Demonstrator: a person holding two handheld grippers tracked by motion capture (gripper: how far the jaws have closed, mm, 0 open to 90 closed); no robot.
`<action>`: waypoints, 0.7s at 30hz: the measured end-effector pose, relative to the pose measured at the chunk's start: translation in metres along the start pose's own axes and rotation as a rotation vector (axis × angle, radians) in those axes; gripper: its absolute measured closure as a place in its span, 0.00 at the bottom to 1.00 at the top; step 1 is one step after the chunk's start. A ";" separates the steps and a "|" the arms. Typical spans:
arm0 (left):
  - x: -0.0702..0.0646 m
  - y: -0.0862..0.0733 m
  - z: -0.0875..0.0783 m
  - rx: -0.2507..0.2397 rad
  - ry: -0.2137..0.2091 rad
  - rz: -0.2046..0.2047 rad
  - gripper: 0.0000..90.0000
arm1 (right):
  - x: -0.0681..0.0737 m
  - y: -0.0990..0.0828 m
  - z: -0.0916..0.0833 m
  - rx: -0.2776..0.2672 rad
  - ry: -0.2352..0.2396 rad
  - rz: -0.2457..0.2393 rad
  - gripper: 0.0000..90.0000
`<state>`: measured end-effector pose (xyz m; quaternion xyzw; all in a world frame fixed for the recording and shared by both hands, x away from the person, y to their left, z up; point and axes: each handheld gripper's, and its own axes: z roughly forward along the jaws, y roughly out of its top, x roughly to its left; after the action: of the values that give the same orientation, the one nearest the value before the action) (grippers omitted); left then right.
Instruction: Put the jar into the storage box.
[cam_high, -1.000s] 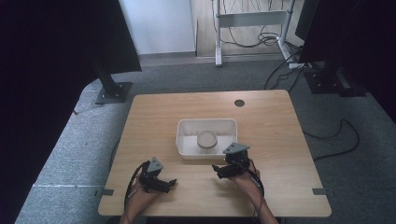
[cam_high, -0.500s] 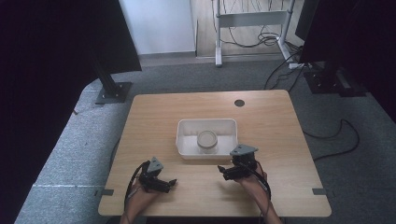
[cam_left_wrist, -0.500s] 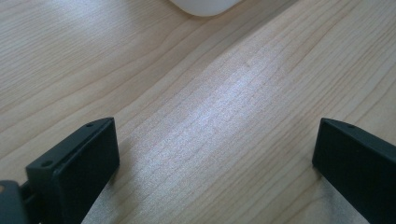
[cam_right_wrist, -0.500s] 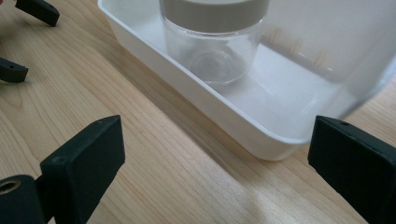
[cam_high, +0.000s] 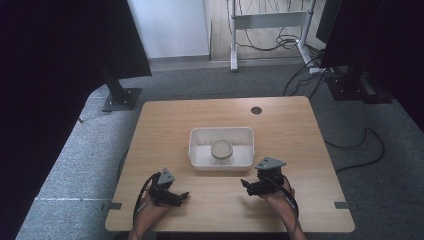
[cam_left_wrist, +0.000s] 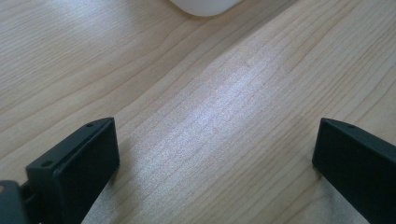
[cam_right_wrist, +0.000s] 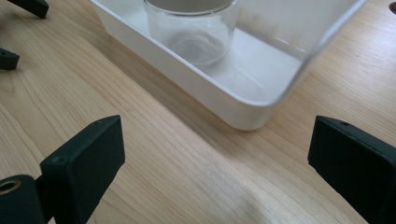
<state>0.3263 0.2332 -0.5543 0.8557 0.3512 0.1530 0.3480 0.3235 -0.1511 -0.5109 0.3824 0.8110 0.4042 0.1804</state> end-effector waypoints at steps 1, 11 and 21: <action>0.000 0.000 0.000 0.000 0.000 0.000 0.00 | 0.000 0.000 0.000 0.000 0.000 0.000 0.04; 0.000 0.000 0.000 0.000 0.001 0.000 0.00 | -0.008 -0.014 -0.015 -0.005 -0.039 0.012 0.04; 0.000 0.000 0.000 0.000 0.002 -0.002 0.00 | -0.016 -0.031 -0.027 -0.005 -0.063 0.038 0.04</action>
<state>0.3261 0.2331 -0.5543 0.8552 0.3522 0.1537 0.3479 0.3029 -0.1887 -0.5196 0.4098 0.7966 0.3972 0.1993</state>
